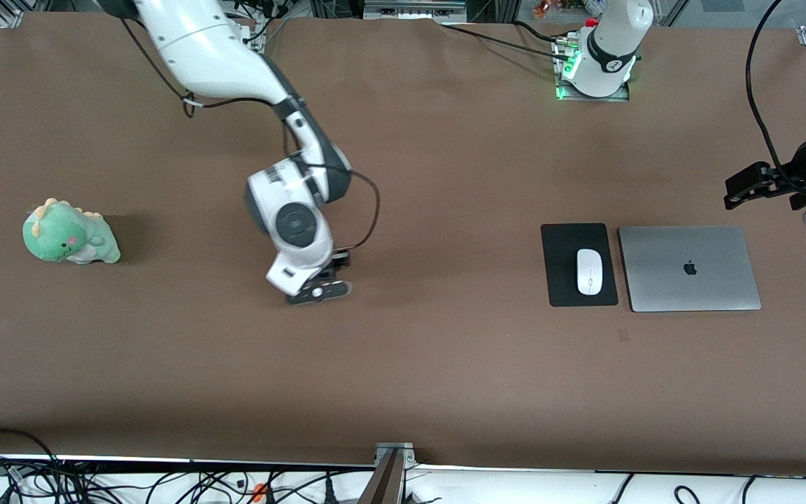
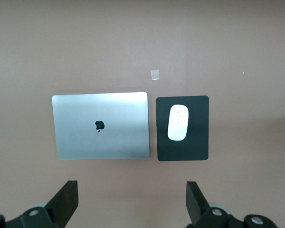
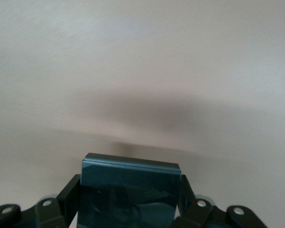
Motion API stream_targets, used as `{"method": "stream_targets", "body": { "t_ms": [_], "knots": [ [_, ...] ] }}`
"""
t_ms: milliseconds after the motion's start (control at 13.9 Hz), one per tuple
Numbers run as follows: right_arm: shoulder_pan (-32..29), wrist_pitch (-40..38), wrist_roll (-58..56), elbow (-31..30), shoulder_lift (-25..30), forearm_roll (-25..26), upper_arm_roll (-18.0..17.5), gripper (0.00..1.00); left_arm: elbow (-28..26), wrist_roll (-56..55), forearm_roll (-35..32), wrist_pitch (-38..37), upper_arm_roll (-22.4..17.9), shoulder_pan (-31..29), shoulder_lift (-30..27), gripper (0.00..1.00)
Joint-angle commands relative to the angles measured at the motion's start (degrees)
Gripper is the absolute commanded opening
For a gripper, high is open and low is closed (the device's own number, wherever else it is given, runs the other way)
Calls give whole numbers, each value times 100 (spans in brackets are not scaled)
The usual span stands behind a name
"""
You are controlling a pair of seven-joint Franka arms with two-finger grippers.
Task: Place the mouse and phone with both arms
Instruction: 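Carry the black phone with the right gripper toward the green plush toy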
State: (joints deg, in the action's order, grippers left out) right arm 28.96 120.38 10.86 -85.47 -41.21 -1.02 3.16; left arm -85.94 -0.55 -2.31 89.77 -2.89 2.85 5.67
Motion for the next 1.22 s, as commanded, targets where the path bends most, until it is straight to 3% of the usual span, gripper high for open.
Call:
{"method": "stream_targets", "body": {
  "t_ms": [0, 144, 359, 790, 1149],
  "knots": [
    [-714, -305, -1390, 4, 210, -407, -70, 27, -1046, 3, 108, 278, 163, 15, -882, 100],
    [-1127, -331, -1814, -66, 219, -416, -70, 27, -1162, -251, 117, 243, 586, -293, -1006, 100],
    [-1523, -288, -2122, -521, 385, -425, 27, 27, -1127, -165, 282, 252, 596, -372, -937, 100],
    [-2201, 1065, -2614, -2507, 1272, -460, 45, 27, -987, -164, 266, 129, 596, -390, -901, 100],
    [-2254, 1706, -3142, -3239, 1546, -469, 676, 27, -960, -156, 275, 111, 543, -390, -892, 100]
  ]
}}
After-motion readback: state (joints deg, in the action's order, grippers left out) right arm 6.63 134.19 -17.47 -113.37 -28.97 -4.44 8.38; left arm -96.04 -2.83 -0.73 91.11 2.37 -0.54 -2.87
